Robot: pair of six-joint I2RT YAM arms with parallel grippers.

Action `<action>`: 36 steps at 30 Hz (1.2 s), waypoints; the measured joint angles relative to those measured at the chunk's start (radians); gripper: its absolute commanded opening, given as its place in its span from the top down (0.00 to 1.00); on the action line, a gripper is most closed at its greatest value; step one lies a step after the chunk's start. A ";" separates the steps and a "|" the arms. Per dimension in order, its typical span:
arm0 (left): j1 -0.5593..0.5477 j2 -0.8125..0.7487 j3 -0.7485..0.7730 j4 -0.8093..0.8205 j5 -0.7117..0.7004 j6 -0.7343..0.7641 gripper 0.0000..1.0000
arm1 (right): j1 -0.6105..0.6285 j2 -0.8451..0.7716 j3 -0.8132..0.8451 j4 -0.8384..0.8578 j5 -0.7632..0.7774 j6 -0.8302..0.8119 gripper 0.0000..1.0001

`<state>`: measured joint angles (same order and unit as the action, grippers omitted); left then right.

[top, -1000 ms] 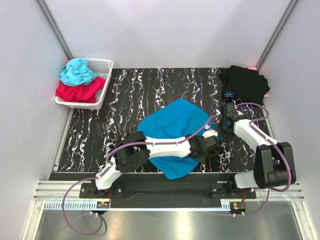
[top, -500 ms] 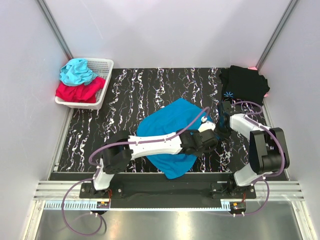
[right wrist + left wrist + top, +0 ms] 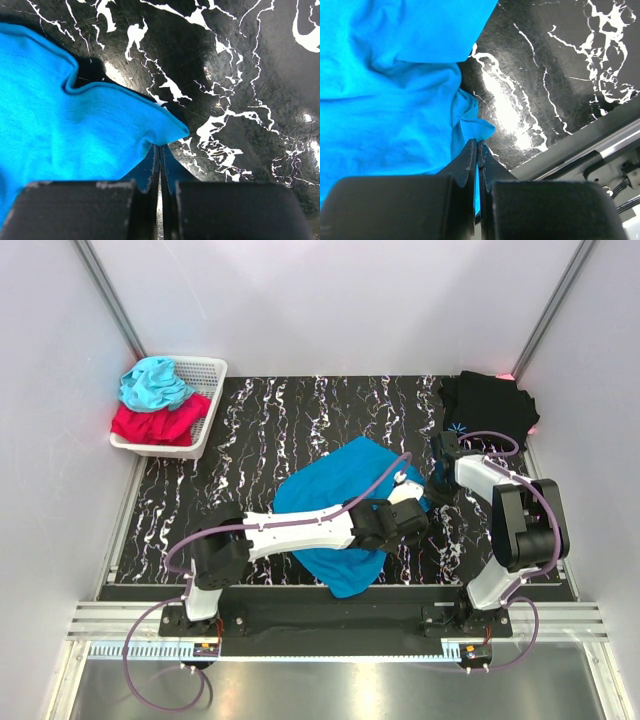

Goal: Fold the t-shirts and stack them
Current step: Flatten the tshirt out

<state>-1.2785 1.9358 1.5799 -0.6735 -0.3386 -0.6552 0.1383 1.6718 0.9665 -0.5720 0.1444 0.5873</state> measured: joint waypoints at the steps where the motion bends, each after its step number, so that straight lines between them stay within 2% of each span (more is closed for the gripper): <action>1: 0.000 -0.002 -0.003 -0.002 -0.003 0.000 1.00 | 0.000 0.000 0.000 0.000 0.002 0.000 1.00; 6: 0.000 -0.025 -0.010 -0.027 -0.027 -0.008 1.00 | 0.000 -0.021 0.000 -0.009 0.034 -0.008 1.00; 10: 0.002 -0.083 -0.028 -0.061 -0.082 -0.038 1.00 | 0.000 -0.119 0.001 -0.056 0.070 -0.008 1.00; 16: 0.043 -0.290 -0.098 -0.151 -0.202 -0.122 1.00 | 0.000 -0.320 0.058 -0.139 0.108 -0.011 1.00; 25: 0.179 -0.546 -0.114 -0.342 -0.399 -0.184 1.00 | 0.000 -0.481 0.182 -0.257 0.157 -0.058 1.00; 36: 0.231 -0.692 0.045 -0.538 -0.562 -0.157 1.00 | 0.000 -0.600 0.467 -0.396 0.214 -0.099 1.00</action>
<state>-1.0473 1.2434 1.6253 -1.2118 -0.9001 -0.8120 0.1383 1.0718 1.4330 -0.9680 0.3580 0.4881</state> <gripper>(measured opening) 0.012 0.010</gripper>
